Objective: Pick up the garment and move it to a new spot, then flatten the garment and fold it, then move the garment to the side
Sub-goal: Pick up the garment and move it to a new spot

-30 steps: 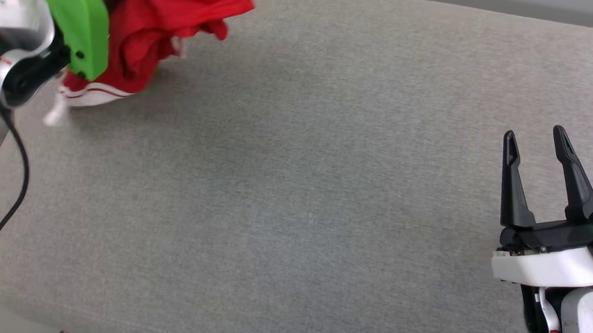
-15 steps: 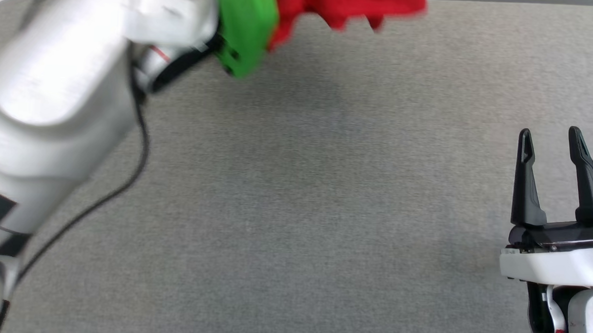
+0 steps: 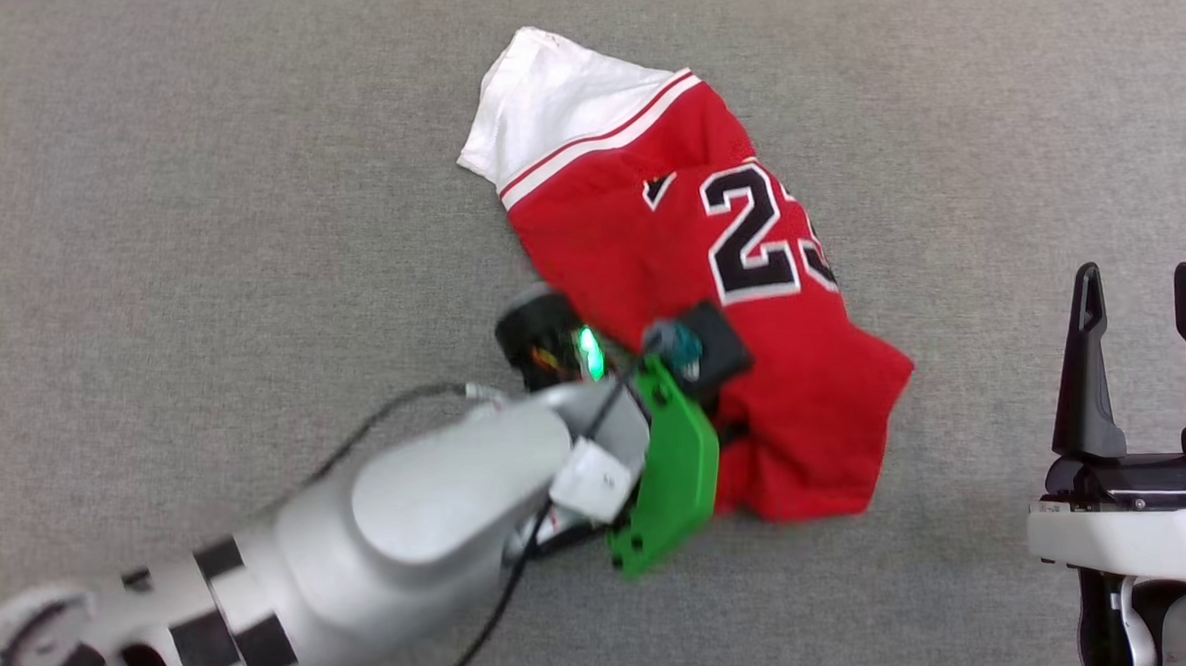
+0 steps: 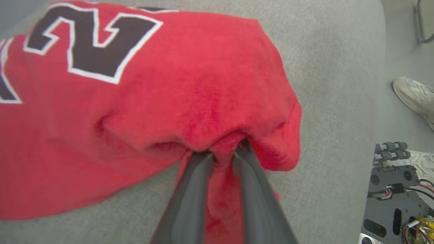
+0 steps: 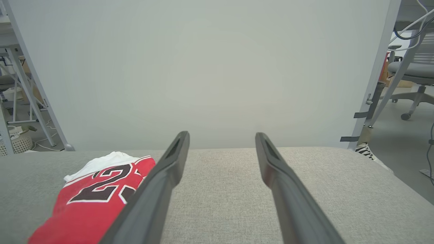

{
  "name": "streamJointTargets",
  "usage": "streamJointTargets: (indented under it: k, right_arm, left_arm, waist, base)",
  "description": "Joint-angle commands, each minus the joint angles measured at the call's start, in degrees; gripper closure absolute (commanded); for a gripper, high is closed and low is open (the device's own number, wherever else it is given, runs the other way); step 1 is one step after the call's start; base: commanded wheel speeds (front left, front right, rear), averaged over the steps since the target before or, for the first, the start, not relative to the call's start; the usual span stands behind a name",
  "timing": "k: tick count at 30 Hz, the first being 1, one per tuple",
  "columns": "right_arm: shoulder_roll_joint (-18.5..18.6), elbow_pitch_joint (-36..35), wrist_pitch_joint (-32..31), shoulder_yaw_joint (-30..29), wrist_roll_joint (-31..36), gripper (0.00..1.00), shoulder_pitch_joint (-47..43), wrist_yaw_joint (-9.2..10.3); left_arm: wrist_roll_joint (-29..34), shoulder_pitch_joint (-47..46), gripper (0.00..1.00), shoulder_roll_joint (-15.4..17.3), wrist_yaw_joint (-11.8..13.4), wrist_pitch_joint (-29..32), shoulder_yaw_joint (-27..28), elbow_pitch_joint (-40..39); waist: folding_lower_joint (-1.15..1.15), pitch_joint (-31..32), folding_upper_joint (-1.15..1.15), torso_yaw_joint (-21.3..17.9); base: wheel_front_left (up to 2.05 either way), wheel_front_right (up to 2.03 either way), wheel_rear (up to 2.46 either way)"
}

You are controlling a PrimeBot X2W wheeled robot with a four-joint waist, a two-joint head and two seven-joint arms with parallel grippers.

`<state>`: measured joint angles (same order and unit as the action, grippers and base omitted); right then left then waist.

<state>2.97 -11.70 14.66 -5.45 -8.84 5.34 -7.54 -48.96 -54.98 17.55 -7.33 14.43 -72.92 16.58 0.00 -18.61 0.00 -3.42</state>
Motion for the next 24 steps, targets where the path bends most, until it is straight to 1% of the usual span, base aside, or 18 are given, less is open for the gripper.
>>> streamJointTargets:
  k: [1, 3, 5, 7, 9, 10, 11, 12, 14, 18, 20, 24]
  right_arm:
    - [-0.09, -0.31, 0.34, 0.01, 0.12, 0.00, -0.38, 0.05]
    - [-0.09, -0.31, 0.34, 0.15, 0.24, 0.00, -0.08, 0.05]
    - [-0.09, -0.26, 0.34, 0.22, 0.35, 0.00, 0.16, 0.05]
    - [-0.09, -0.19, 0.34, 0.25, 0.49, 0.00, 0.31, 0.05]
    - [-0.09, 0.04, 0.34, 0.33, 0.65, 0.00, 0.32, 0.05]
    - [-0.09, 0.17, 0.34, 0.29, 0.73, 0.00, 0.25, 0.05]
    - [-0.09, 0.34, 0.34, 0.15, 0.82, 0.00, 0.08, 0.05]
    - [-0.09, 0.49, 0.34, 0.07, 0.88, 0.00, -0.12, 0.05]
    - [-0.09, 0.79, 0.34, 0.04, 1.00, 0.00, -0.62, 0.05]
    - [-0.09, 1.17, 0.34, -0.26, 1.22, 0.00, -2.08, 0.05]
    - [-0.09, 1.32, 0.34, -0.22, 1.25, 0.00, -2.84, 0.05]
    - [-0.09, 1.49, 0.34, -0.26, 1.25, 0.00, -4.09, 0.05]
  left_arm:
    - [0.46, 2.83, 1.00, -0.62, -0.15, 0.60, -0.21, 0.27]
    - [2.30, 6.55, 1.00, -1.30, -0.15, 2.27, -0.37, 0.05]
    - [2.74, 9.89, 1.00, -1.95, -0.15, 3.69, -0.40, -0.53]
    - [4.18, 11.97, 1.00, -2.35, -0.15, 4.71, -0.41, -0.77]
    - [4.33, 13.18, 1.00, -2.71, -0.15, 4.24, -0.41, -0.40]
    - [4.46, 13.17, 1.00, -2.87, -0.15, 3.00, -0.41, 0.14]
    - [4.78, 12.89, 0.53, -3.23, -0.15, 0.84, -0.39, 1.10]
    - [5.33, 12.56, 0.00, -3.58, -0.15, -1.20, -0.07, 1.86]
    - [6.30, 12.12, 0.00, -4.44, 0.31, -5.88, 1.43, 3.09]
    - [8.77, 11.32, 0.00, -4.96, 3.85, -14.93, 5.17, 3.12]
    - [9.28, 11.53, 0.00, -4.47, 6.09, -18.54, 7.28, 2.42]
    - [10.42, 12.40, 0.00, -1.96, 10.72, -23.74, 10.83, 0.60]
  waist:
    - [0.00, -0.52, 0.00, 0.41]
    - [0.00, -0.98, 0.00, 0.51]
    - [0.00, -1.33, 0.00, 0.62]
    - [0.00, -1.53, 0.00, 0.81]
    - [0.00, -1.44, 0.00, 1.06]
    - [0.00, -1.24, 0.00, 1.23]
    - [0.00, -0.78, 0.00, 1.51]
    - [0.00, -0.35, 0.00, 1.71]
    - [0.00, 0.97, 0.00, 2.13]
    - [0.00, 4.11, 0.00, 3.41]
    - [0.00, 5.64, 0.00, 4.00]
    - [0.00, 8.06, 0.00, 5.14]
  base:
    - [0.00, 0.00, 0.00]
    - [0.00, 0.00, 0.00]
    - [0.00, 0.00, 0.00]
    - [0.00, 0.00, 0.00]
    - [0.00, 0.00, 0.00]
    - [0.00, 0.00, 0.00]
    - [0.00, 0.00, 0.00]
    - [0.00, 0.00, 0.00]
    - [0.00, 0.00, 0.00]
    - [0.00, 0.00, 0.00]
    - [0.00, 0.00, 0.00]
    - [0.00, 0.00, 0.00]
